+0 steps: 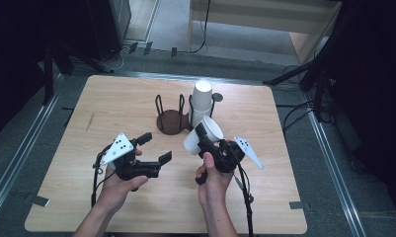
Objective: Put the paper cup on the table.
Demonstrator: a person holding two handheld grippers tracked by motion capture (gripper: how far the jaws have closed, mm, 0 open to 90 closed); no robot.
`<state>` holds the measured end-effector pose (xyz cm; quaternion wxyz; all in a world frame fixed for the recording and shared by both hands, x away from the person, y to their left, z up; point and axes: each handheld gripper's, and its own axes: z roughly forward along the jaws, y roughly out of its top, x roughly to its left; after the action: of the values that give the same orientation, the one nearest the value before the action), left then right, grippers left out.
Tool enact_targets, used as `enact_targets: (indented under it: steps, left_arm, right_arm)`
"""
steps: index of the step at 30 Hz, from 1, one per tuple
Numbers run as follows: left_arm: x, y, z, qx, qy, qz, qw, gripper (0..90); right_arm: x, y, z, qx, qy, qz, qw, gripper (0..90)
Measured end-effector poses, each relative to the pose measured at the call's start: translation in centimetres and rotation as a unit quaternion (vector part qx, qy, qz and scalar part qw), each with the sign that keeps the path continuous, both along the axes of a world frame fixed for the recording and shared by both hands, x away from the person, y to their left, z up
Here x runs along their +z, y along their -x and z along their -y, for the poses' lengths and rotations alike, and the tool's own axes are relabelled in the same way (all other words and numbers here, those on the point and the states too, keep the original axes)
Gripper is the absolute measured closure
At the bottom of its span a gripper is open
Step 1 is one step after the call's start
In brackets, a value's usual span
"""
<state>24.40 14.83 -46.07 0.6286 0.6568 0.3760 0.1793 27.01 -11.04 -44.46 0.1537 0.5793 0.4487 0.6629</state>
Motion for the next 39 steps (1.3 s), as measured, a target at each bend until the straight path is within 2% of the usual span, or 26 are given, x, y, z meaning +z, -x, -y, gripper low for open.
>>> enact_targets:
  steps: [4, 10, 19, 24, 29, 34, 39]
  left_arm:
    - [0.0, 0.0, -0.2, 0.004, 0.0, 0.0, 1.0, 5.7]
    - [-0.2, -0.2, -0.7, 0.011, 0.0, -0.005, 0.9999, 5.7]
    - [-0.2, -0.1, -1.2, 0.021, 0.001, 0.002, 0.9998, 5.7]
    - [-0.4, -0.2, -1.5, 0.025, -0.001, 0.001, 0.9997, 5.7]
    - [-0.6, -0.2, -2.0, 0.035, -0.003, -0.003, 0.9994, 5.6]
    - [-0.9, -0.2, -2.7, 0.051, -0.004, 0.0, 0.9987, 5.6]
    - [-1.1, -0.1, -3.3, 0.062, -0.007, 0.0, 0.9981, 5.7]
  right_arm:
    - [0.0, 0.0, 0.2, -0.007, 0.034, 0.01, 0.9994, 30.1]
    - [-0.1, -0.3, 0.5, -0.017, 0.062, 0.009, 0.9979, 29.6]
    - [0.0, -0.6, 0.8, -0.028, 0.1, 0.039, 0.9939, 29.7]
    - [-0.1, -0.7, 0.8, -0.036, 0.136, 0.065, 0.988, 29.7]
    - [-0.2, -0.9, 1.1, -0.041, 0.161, 0.088, 0.9821, 29.7]
    - [-0.4, -1.4, 1.7, -0.052, 0.176, 0.093, 0.9786, 29.7]
    - [-0.6, -1.8, 2.2, -0.058, 0.183, 0.095, 0.9768, 29.7]
